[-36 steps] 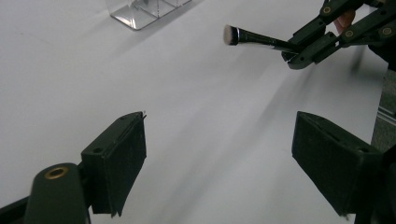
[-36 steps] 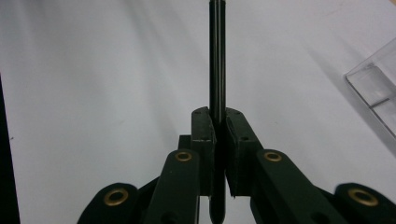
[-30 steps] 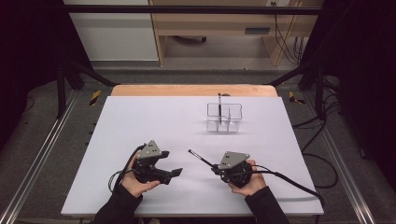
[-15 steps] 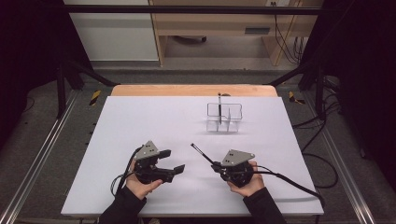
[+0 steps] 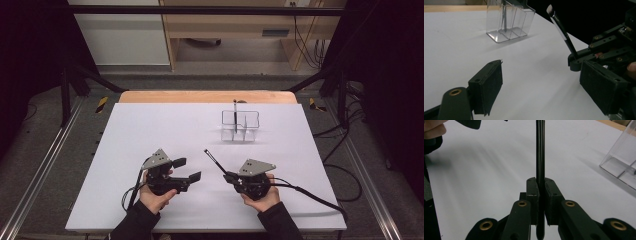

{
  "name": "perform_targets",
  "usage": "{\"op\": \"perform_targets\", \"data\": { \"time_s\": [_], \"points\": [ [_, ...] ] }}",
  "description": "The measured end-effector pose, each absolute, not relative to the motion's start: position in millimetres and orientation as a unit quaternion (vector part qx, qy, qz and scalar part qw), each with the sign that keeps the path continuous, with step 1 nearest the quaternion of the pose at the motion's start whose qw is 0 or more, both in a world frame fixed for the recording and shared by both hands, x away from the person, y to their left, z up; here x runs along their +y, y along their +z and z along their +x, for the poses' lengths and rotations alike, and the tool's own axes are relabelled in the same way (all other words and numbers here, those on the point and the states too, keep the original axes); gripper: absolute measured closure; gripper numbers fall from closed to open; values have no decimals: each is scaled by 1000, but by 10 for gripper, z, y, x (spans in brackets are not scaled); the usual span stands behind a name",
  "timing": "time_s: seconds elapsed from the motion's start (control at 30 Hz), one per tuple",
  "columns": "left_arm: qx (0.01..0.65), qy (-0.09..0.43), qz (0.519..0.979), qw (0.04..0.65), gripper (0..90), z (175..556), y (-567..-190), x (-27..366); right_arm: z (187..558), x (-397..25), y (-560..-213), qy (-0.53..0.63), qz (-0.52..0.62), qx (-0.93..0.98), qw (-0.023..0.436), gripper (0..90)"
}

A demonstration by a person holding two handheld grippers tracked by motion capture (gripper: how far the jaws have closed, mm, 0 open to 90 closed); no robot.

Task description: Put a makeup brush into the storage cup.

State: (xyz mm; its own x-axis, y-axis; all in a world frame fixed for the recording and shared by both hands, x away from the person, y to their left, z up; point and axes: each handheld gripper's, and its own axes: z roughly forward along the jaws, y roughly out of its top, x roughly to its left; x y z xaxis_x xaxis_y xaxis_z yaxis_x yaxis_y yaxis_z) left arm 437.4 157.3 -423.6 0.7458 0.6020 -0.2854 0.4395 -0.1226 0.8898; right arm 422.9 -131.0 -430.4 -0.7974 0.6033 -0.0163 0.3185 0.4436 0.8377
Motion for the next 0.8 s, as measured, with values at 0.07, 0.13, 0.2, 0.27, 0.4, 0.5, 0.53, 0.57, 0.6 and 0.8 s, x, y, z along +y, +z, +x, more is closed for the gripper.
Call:
{"op": "perform_targets", "data": {
  "time_s": [0.07,0.13,0.2,0.27,0.4,0.5,0.53,0.57,0.6,0.8],
  "points": [
    [350,70,745,564,176,4376,-4236,1565,4229,-1307,-4308,450,277,834,159,842],
    [352,69,741,567,176,4381,-4235,1545,4231,-1301,-4316,451,279,833,159,841],
    [352,68,737,573,176,4387,-4229,1535,4231,-1299,-4317,452,280,832,159,841],
    [351,68,733,579,177,4388,-4217,1520,4230,-1298,-4316,453,279,832,159,841],
    [346,67,730,586,179,4395,-4192,1468,4225,-1303,-4305,456,280,829,161,841],
    [342,68,728,591,182,4388,-4177,1432,4224,-1304,-4298,459,282,827,161,841],
    [341,68,727,592,182,4387,-4172,1425,4223,-1304,-4295,461,282,826,161,841],
    [340,67,725,594,183,4387,-4168,1420,4223,-1305,-4293,462,283,825,161,841],
    [340,66,724,597,184,4387,-4164,1416,4222,-1304,-4291,464,283,824,162,842],
    [344,65,711,610,195,4409,-4118,1373,4219,-1301,-4283,471,286,819,161,842]
  ]
}}
